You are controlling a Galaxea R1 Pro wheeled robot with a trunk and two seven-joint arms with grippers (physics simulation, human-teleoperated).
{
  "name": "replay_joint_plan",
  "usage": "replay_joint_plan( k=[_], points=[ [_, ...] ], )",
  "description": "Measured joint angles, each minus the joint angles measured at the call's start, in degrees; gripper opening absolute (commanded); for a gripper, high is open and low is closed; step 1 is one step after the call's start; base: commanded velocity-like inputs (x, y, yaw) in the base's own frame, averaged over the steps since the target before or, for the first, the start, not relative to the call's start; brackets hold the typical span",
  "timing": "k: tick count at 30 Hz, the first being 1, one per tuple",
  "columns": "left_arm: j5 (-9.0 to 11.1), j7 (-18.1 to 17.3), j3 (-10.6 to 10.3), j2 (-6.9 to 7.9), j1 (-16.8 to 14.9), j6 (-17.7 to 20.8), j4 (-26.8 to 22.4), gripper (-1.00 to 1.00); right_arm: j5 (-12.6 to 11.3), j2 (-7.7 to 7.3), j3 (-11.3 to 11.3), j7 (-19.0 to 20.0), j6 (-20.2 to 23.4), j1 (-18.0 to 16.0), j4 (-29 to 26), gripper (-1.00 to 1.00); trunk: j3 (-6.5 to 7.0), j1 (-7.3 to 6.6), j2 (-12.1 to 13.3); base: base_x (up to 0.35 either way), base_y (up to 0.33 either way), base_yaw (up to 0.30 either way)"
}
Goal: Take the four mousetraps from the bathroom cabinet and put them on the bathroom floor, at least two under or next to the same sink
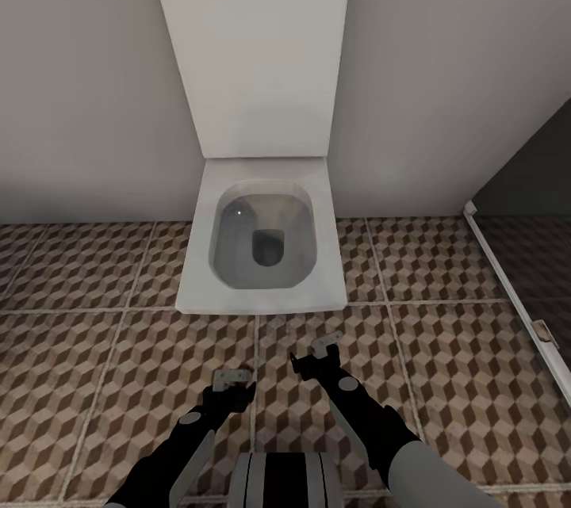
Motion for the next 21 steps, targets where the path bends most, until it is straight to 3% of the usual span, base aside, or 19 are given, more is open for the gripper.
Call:
replay_joint_plan(
  k=[12, 21],
  points=[
    [-0.03, -0.01, 0.00, 0.05, 0.00, -0.21, -0.09, 1.00, 0.00, 0.00, 0.00, 0.00, 0.01, 0.00, 0.00, 1.00, 0.00, 0.00, 0.00, 0.000, 0.000, 0.000],
    [0.08, -0.36, -0.20, 0.22, 0.00, -6.14, 0.17, 1.00, 0.00, -0.02, 0.00, 0.00, 0.02, 0.00, 0.00, 1.00, 0.00, 0.00, 0.00, 0.000, 0.000, 0.000]
  ],
)
